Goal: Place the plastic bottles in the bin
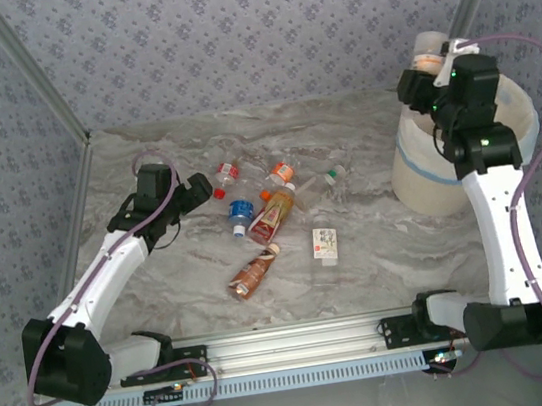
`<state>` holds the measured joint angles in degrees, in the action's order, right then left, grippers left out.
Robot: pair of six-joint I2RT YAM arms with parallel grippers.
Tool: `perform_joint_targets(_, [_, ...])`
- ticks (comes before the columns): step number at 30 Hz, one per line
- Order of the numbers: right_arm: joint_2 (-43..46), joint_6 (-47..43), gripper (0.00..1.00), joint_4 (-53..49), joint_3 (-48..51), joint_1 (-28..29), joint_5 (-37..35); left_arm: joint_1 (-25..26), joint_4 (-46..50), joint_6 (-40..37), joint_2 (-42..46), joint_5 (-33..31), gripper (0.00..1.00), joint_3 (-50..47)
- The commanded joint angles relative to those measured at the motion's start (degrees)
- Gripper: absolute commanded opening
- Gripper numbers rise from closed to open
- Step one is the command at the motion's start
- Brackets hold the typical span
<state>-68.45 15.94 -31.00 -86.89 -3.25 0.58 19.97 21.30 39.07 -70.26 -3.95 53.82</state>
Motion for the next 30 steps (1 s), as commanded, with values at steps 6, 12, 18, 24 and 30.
perform_joint_targets(6, [-1.4, 0.0, 0.58, -9.0, -2.1, -11.2, 3.8, -0.5, -0.5, 0.6, -0.7, 0.6, 0.99, 1.9])
perform_joint_targets(12, [-2.0, -1.0, 0.60, -11.7, 0.2, -15.0, -2.3, -0.5, -0.1, 0.5, -0.4, 0.8, 1.00, 1.8])
perform_joint_targets(18, [-3.9, -3.6, 0.63, -15.0, 0.7, -15.7, -13.6, -0.5, 0.3, 0.4, 0.1, 0.2, 0.99, 1.1])
perform_joint_targets(24, [-4.5, -3.6, 0.82, -16.2, 1.4, -15.7, -17.5, -0.5, 0.1, 0.5, -0.4, 0.4, 1.00, 1.2])
perform_joint_targets(30, [-3.3, -3.0, 0.92, -14.7, 2.5, -14.9, -18.6, -0.5, 0.4, 0.5, -0.5, 0.4, 0.99, 1.3])
